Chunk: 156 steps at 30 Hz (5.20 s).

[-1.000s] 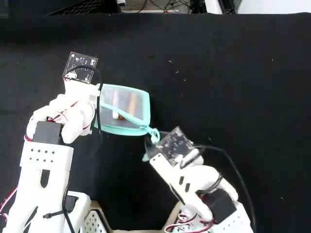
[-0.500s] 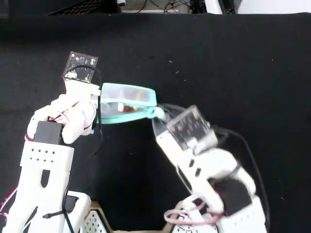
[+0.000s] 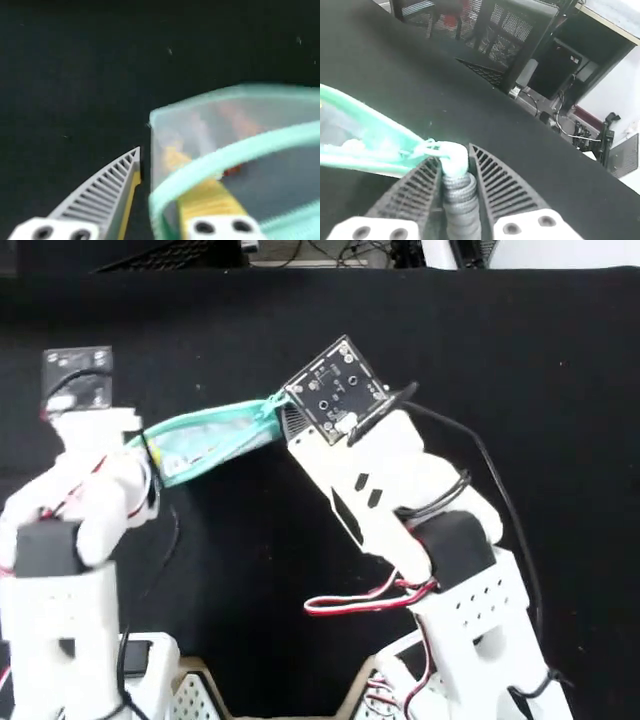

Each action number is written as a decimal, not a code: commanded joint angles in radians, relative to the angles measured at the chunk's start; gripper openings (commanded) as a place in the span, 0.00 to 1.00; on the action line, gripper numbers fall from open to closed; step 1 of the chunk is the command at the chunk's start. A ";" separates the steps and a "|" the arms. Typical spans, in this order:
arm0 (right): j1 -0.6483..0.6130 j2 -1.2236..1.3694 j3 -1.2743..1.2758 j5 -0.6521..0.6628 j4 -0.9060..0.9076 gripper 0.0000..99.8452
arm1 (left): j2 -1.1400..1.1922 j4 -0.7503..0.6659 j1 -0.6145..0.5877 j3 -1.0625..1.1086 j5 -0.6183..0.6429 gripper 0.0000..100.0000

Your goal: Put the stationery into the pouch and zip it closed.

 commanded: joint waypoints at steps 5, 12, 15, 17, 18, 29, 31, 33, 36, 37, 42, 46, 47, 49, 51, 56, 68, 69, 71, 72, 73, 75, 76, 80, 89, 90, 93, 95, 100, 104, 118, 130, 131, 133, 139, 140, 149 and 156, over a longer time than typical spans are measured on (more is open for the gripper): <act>0.009 -0.031 -0.073 0.006 -0.003 0.01 | -0.216 0.005 -0.084 -0.058 0.008 0.22; 0.009 -0.025 -0.070 0.006 -0.009 0.01 | -0.374 -0.048 -0.084 -0.025 0.008 0.23; 0.015 -0.025 -0.067 -0.002 -0.046 0.01 | -0.423 -0.100 -0.084 0.053 0.003 0.22; 0.025 -0.025 -0.039 -0.002 -0.081 0.01 | -0.433 -0.118 -0.081 0.101 0.000 0.22; 0.028 -0.025 -0.022 -0.002 -0.104 0.01 | -0.428 -0.118 -0.077 0.113 -0.006 0.22; -0.021 -0.070 0.038 0.006 -0.114 0.01 | -0.276 -0.404 -0.074 0.358 0.038 0.22; -0.087 -0.104 0.038 0.017 -0.084 0.01 | -0.252 -0.460 -0.074 0.392 0.061 0.22; -0.163 -0.142 0.039 0.077 -0.048 0.01 | -0.239 -0.496 -0.074 0.415 0.091 0.22; -0.261 -0.196 0.041 0.158 0.018 0.01 | -0.233 -0.514 -0.073 0.432 0.123 0.22; -0.284 -0.213 0.039 0.170 0.032 0.01 | -0.232 -0.514 -0.070 0.433 0.129 0.22; -0.276 -0.260 0.039 0.173 0.032 0.01 | -0.236 -0.506 -0.025 0.437 0.123 0.22; -0.186 -0.259 0.061 0.172 -0.026 0.01 | -0.236 -0.505 -0.028 0.437 0.123 0.22; -0.169 -0.259 0.076 0.172 -0.054 0.01 | -0.236 -0.505 -0.027 0.437 0.123 0.22; -0.158 -0.259 0.114 0.172 -0.114 0.01 | -0.236 -0.503 -0.025 0.437 0.123 0.23; -0.160 -0.259 0.154 0.172 -0.169 0.01 | -0.236 -0.491 -0.025 0.432 0.123 0.23; -0.163 -0.260 0.171 0.170 -0.210 0.01 | -0.236 -0.485 -0.022 0.432 0.123 0.23; 0.121 -0.259 0.104 -0.129 -0.292 0.01 | -0.236 -0.479 0.031 0.437 0.123 0.23; 0.121 -0.259 0.104 -0.126 -0.292 0.01 | -0.236 -0.477 0.031 0.437 0.123 0.23; 0.120 -0.259 0.105 -0.123 -0.292 0.01 | -0.236 -0.477 0.031 0.437 0.123 0.23; 0.115 -0.259 0.105 -0.123 -0.288 0.01 | -0.236 -0.477 0.031 0.437 0.123 0.23; 0.107 -0.259 0.105 -0.123 -0.284 0.01 | -0.236 -0.477 0.031 0.437 0.123 0.23; 0.077 -0.259 0.107 -0.121 -0.279 0.01 | -0.236 -0.477 0.031 0.437 0.123 0.23; 0.054 -0.259 0.107 -0.121 -0.267 0.01 | -0.236 -0.477 0.031 0.437 0.123 0.23; -0.043 -0.259 0.105 -0.038 -0.224 0.01 | -0.236 -0.477 0.031 0.437 0.123 0.23; -0.256 -0.266 0.099 0.133 -0.089 0.01 | -0.236 -0.477 0.031 0.437 0.123 0.23; -0.258 -0.268 0.097 0.132 -0.087 0.01 | -0.236 -0.477 0.031 0.437 0.123 0.23; -0.258 -0.265 0.097 0.129 -0.095 0.01 | -0.236 -0.477 0.031 0.437 0.123 0.23; -0.258 -0.262 0.104 0.124 -0.115 0.01 | -0.236 -0.477 0.031 0.437 0.123 0.23; -0.204 -0.260 0.111 0.110 -0.143 0.01 | -0.236 -0.477 0.030 0.437 0.123 0.23; -0.147 -0.260 0.159 0.025 -0.249 0.01 | -0.236 -0.476 0.030 0.437 0.123 0.23; -0.031 -0.260 0.269 -0.089 -0.382 0.01 | -0.238 -0.255 0.041 0.272 0.060 0.23; -0.344 -0.245 0.139 -0.015 -0.245 0.01 | -0.238 -0.370 0.031 0.348 0.064 0.22; -0.370 -0.245 0.130 -0.011 -0.230 0.01 | -0.238 -0.379 0.031 0.354 0.064 0.22; -0.411 -0.242 0.110 -0.006 -0.180 0.01 | -0.238 -0.399 0.031 0.371 0.064 0.22; -0.427 -0.236 0.147 0.138 -0.146 0.01 | -0.238 -0.413 0.030 0.383 0.064 0.22; -0.427 -0.236 0.162 0.160 -0.149 0.01 | -0.238 -0.404 0.030 0.377 0.063 0.23; -0.334 -0.209 0.194 0.157 -0.255 0.01 | -0.400 -0.009 0.038 0.062 -0.021 0.23; -0.226 -0.047 0.197 -0.002 -0.391 0.01 | -0.483 0.063 0.091 0.058 -0.157 0.23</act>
